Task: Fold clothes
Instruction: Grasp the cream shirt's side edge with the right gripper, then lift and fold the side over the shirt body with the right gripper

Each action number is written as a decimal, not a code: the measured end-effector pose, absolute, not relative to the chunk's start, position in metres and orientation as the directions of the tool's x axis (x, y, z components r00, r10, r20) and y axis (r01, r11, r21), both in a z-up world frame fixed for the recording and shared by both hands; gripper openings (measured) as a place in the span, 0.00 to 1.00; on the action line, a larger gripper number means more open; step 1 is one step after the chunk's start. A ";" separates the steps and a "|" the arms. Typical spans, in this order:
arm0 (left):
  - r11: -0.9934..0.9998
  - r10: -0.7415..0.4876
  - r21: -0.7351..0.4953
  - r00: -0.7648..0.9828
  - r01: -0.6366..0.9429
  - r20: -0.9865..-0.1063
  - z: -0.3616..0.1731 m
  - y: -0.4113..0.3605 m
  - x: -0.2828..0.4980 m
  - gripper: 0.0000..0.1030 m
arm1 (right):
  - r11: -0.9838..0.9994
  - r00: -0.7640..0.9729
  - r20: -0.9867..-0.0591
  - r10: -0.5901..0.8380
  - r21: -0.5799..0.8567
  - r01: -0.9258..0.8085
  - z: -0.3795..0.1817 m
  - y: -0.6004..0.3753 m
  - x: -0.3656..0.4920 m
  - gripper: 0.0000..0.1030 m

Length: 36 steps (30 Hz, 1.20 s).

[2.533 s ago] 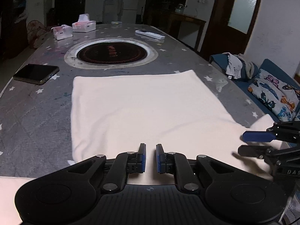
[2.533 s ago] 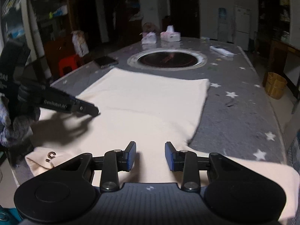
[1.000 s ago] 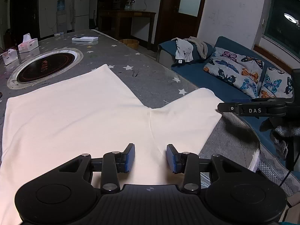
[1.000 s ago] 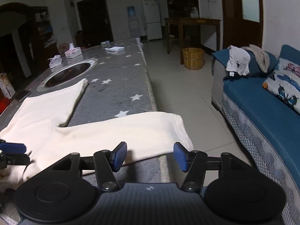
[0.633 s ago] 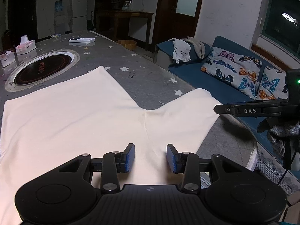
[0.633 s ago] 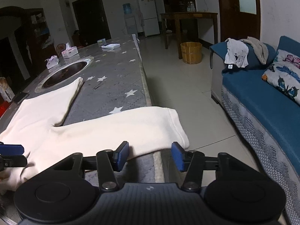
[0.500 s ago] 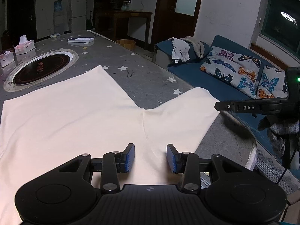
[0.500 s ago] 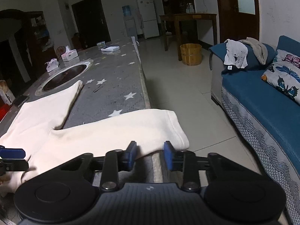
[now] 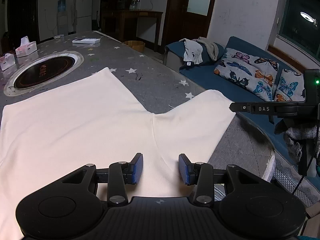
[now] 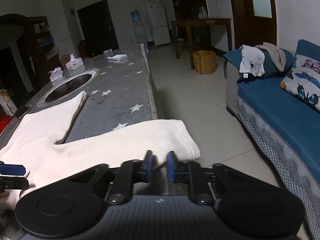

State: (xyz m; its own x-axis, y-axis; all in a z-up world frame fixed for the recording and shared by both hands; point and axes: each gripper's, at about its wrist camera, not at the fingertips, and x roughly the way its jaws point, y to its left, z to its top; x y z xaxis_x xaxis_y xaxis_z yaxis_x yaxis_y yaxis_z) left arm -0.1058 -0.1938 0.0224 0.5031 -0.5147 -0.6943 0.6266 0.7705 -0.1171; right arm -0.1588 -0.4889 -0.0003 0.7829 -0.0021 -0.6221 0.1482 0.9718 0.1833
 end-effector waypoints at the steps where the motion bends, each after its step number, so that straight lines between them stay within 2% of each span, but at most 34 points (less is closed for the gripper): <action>1: 0.771 -0.514 -0.117 0.503 0.626 -0.695 0.022 -0.194 -0.106 0.41 | 0.972 0.786 -0.618 0.000 0.185 0.146 0.000 -0.489 -0.159 0.06; 10: 0.773 -0.503 -0.103 0.504 0.626 -0.702 0.018 -0.197 -0.105 0.43 | 0.971 0.838 -0.542 0.056 0.224 0.080 0.026 -0.477 -0.165 0.04; 19: 0.771 -0.491 -0.071 0.518 0.633 -0.701 0.013 -0.200 -0.108 0.47 | 0.960 0.880 -0.429 0.202 0.265 -0.092 0.075 -0.440 -0.160 0.04; 26: 0.801 -0.506 -0.095 0.583 0.591 -0.636 0.036 -0.161 -0.117 0.52 | 0.933 0.866 -0.364 0.342 0.242 -0.267 0.111 -0.390 -0.150 0.04; 32: 0.887 -0.415 -0.086 0.700 0.455 -0.581 0.053 -0.098 -0.120 0.53 | 0.886 0.807 -0.365 0.464 0.212 -0.413 0.116 -0.332 -0.135 0.04; 36: 0.935 -0.330 -0.100 0.737 0.340 -0.590 0.049 -0.059 -0.118 0.53 | 0.839 0.731 -0.416 0.541 0.204 -0.504 0.099 -0.287 -0.127 0.04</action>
